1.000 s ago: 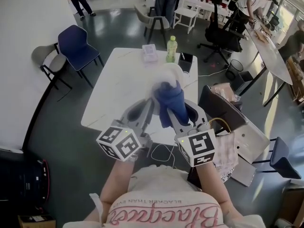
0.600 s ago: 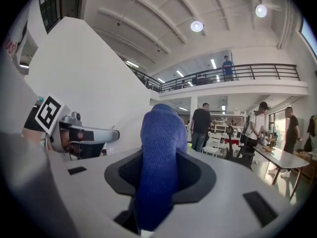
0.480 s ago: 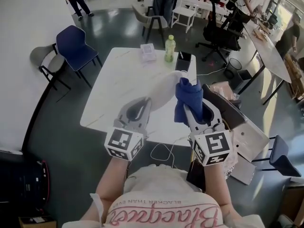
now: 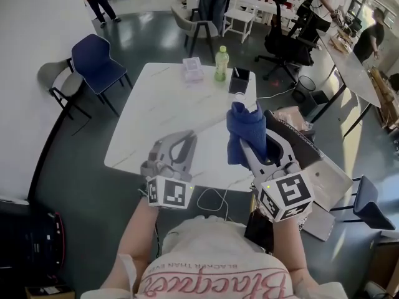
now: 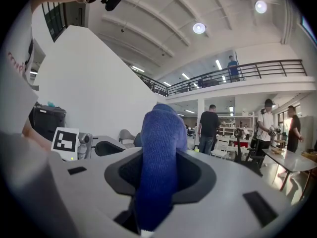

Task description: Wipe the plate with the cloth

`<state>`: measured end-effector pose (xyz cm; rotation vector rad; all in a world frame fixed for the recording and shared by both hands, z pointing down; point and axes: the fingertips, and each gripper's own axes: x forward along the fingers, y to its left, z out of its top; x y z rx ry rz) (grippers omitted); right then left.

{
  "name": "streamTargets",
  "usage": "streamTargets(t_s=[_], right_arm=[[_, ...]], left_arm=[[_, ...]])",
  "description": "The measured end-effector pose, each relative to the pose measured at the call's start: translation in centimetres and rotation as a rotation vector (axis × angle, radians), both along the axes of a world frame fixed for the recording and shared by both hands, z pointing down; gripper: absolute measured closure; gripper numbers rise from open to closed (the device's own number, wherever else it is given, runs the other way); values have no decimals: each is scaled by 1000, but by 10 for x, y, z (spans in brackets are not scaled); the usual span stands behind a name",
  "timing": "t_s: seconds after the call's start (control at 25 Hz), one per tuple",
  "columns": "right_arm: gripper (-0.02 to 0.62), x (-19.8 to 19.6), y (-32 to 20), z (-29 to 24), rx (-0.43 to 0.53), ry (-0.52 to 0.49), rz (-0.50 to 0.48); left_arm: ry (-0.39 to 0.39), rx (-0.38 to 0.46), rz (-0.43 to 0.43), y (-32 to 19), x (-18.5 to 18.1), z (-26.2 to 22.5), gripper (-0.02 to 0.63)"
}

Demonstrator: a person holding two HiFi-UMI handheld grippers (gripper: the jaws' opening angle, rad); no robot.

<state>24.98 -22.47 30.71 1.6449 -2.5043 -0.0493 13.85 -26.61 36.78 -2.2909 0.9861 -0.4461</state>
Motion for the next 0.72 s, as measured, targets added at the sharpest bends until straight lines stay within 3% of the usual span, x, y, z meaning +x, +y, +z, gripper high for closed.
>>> streamTargets(t_s=[0.16, 0.44, 0.56, 0.72], right_arm=[[460, -16, 0, -20, -6, -8, -81], [460, -67, -13, -20, -51, 125, -209], [460, -78, -19, -3, -87, 194, -216], [460, -63, -20, 7, -113, 241, -175]], left_arm=[[-142, 122, 28, 9, 13, 3, 589], [-343, 362, 86, 27, 33, 4, 589], [-410, 459, 90, 32, 37, 4, 588], [-432, 504, 80, 33, 33, 1, 588]])
